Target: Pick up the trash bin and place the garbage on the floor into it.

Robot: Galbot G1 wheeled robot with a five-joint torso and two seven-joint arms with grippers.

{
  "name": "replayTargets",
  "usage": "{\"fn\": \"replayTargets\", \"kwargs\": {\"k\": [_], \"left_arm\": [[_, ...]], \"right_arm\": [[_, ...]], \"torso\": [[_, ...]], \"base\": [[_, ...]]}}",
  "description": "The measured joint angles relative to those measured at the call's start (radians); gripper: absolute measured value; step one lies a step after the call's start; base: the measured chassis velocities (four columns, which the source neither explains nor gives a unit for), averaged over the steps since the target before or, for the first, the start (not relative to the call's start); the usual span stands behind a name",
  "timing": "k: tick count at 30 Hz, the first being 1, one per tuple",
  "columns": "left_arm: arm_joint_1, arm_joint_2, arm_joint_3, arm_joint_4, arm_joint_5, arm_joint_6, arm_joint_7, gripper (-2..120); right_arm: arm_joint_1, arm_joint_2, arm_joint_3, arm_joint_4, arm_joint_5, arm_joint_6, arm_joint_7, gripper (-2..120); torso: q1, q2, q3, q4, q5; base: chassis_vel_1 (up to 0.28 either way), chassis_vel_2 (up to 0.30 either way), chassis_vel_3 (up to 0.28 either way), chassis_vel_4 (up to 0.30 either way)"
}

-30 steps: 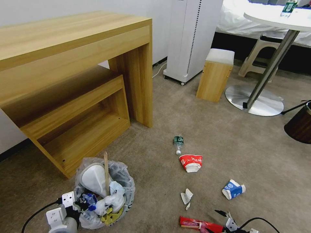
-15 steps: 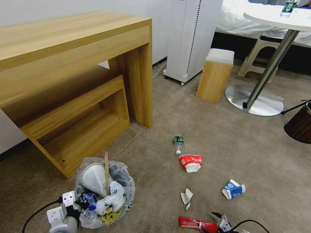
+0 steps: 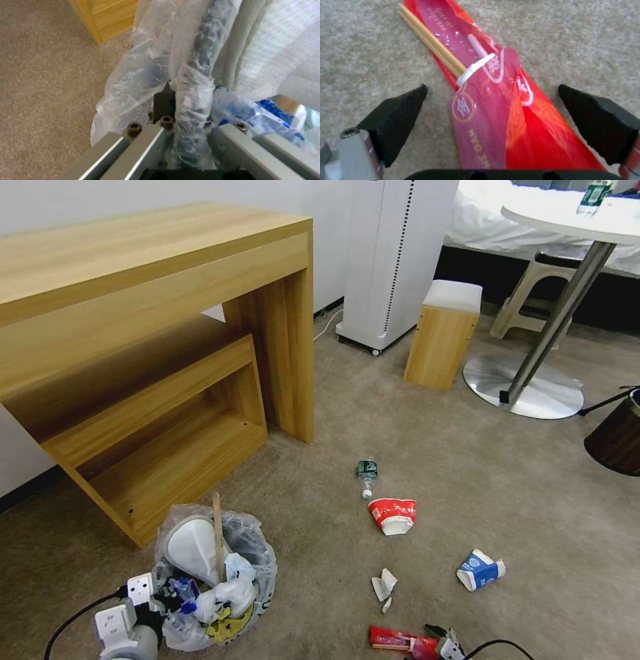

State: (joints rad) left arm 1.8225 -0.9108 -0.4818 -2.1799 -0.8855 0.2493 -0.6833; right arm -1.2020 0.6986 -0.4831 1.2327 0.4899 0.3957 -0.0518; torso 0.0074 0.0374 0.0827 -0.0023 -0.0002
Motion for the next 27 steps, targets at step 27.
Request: {"fn": "replayTargets", "kwargs": {"k": [27], "left_arm": [[-0.018, 0.018, 0.007, 0.014, 0.000, -0.004, 0.001, 0]], "right_arm": [[0.001, 0.017, -0.004, -0.015, -0.033, -0.006, 0.071, 86]], "torso": [[0.000, 0.000, 0.000, 0.0000, 0.0016]], "base": [[0.000, 0.000, 0.000, 0.000]]}}
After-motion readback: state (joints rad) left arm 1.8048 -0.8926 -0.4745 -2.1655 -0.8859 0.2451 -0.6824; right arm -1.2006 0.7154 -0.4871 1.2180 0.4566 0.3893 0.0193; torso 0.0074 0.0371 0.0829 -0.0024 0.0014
